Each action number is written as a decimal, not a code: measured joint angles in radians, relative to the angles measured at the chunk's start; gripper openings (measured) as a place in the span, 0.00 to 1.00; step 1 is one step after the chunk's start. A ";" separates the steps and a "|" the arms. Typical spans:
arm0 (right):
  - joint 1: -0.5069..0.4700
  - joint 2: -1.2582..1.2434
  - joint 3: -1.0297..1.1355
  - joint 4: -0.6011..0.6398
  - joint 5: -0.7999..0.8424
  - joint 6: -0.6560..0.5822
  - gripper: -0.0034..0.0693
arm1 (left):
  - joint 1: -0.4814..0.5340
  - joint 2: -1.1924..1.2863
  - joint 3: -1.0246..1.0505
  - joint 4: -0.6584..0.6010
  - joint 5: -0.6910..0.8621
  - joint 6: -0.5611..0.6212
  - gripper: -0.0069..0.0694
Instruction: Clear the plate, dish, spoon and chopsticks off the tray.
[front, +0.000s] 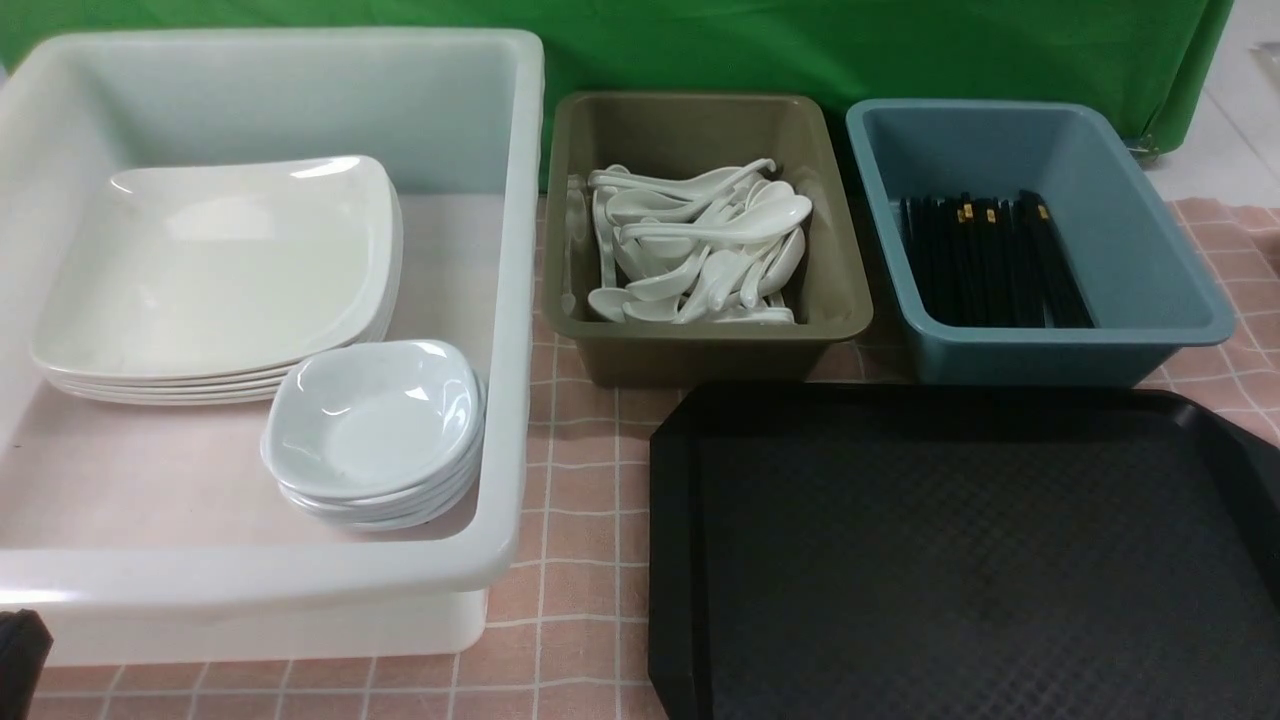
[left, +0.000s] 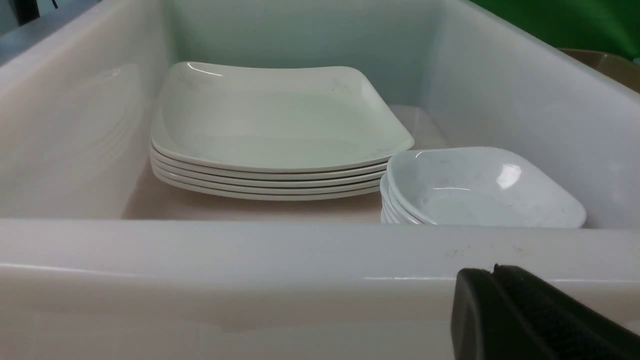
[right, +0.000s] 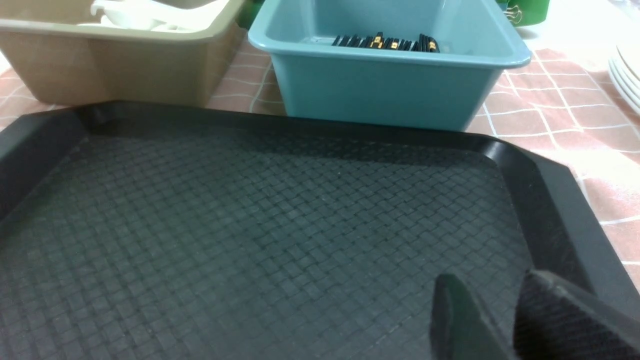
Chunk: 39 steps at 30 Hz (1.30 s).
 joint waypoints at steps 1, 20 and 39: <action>0.000 0.000 0.000 0.000 0.000 0.000 0.38 | 0.000 0.000 0.000 0.000 0.000 0.000 0.10; 0.000 0.000 0.000 0.000 0.000 0.000 0.38 | 0.000 0.000 0.000 0.000 0.000 0.013 0.10; 0.000 0.000 0.000 0.000 0.000 0.000 0.38 | 0.000 0.000 0.000 0.000 0.000 0.028 0.10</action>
